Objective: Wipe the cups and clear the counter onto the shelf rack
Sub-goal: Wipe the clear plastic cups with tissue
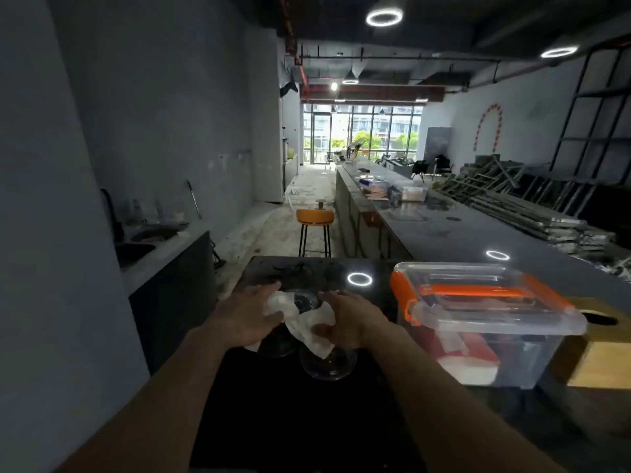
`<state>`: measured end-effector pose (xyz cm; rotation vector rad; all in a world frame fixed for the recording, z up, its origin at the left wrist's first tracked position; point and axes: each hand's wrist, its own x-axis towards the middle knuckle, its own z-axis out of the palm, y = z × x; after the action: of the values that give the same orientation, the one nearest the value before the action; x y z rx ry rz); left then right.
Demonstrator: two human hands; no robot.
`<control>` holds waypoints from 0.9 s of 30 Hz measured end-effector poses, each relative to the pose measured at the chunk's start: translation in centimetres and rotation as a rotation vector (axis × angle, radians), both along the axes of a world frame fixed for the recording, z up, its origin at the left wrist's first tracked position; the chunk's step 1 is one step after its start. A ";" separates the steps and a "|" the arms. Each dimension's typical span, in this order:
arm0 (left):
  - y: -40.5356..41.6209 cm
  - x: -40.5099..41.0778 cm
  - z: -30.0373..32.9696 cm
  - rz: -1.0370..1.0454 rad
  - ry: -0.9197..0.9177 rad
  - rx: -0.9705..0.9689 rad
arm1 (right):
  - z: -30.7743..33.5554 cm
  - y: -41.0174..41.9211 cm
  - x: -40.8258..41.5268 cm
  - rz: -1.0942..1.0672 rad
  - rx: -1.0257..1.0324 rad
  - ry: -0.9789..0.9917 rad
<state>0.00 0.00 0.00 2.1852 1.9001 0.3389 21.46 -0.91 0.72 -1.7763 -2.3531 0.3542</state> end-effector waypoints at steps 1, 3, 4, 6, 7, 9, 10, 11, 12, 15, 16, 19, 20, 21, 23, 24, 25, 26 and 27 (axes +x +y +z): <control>0.4 -0.2 -0.3 -0.012 -0.009 -0.001 | -0.5 0.4 -0.1 0.005 0.000 0.003; 1.2 -0.6 -0.9 -0.031 0.007 -0.008 | -1.4 1.1 -0.3 -0.002 -0.020 -0.005; 1.3 -0.8 -1.1 -0.048 0.012 -0.030 | -1.7 1.1 -0.5 -0.012 -0.036 -0.010; 1.7 -1.0 -1.6 -0.086 0.016 -0.062 | -2.2 1.3 -0.9 -0.035 0.001 -0.011; 1.9 -1.3 -2.0 -0.089 0.030 -0.076 | -2.3 1.5 -1.0 -0.042 0.035 -0.005; 2.4 -1.9 -2.6 -0.066 0.055 -0.043 | -2.2 1.6 -1.2 -0.058 0.066 -0.009; 2.5 -2.1 -2.8 -0.039 0.046 0.002 | -2.2 1.6 -1.2 -0.075 0.068 0.003; 2.6 -2.4 -3.1 -0.010 0.016 0.060 | -2.3 1.7 -1.1 -0.089 0.079 0.026; 2.4 -2.5 -3.1 0.019 -0.021 0.107 | -2.3 1.6 -1.0 -0.102 0.094 0.047; 2.5 -2.7 -2.7 0.090 -0.119 0.233 | -2.1 1.7 -0.5 -0.151 0.142 0.118; 2.6 -2.8 -2.2 0.119 -0.171 0.266 | -1.9 1.9 -0.3 -0.161 0.156 0.163; 2.8 -2.6 -1.1 0.138 -0.342 0.333 | -0.8 1.9 -0.1 -0.132 0.207 0.334; 2.8 -2.2 -0.7 0.106 -0.391 0.313 | -0.4 1.8 -0.2 -0.105 0.222 0.396; 2.8 -1.8 -0.5 0.062 -0.431 0.272 | 0.0 1.7 -0.4 -0.082 0.241 0.443; 2.7 -0.5 -0.1 -0.047 -0.496 0.177 | 0.6 1.2 -1.1 -0.040 0.281 0.494; 2.7 0.1 0.2 -0.103 -0.508 0.146 | 0.8 1.1 -1.4 -0.013 0.314 0.501; 2.8 0.7 0.4 -0.151 -0.518 0.124 | 0.8 1.2 -1.7 0.011 0.345 0.492; 2.7 1.3 0.8 -0.194 -0.523 0.102 | 0.7 1.2 -1.8 0.037 0.350 0.471; 2.6 1.8 1.1 -0.227 -0.530 0.078 | 0.7 1.3 -2.0 0.045 0.338 0.437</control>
<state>1.81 2.57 1.09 2.0572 1.3612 0.8593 19.48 0.34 1.43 -1.3357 -2.0053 0.2926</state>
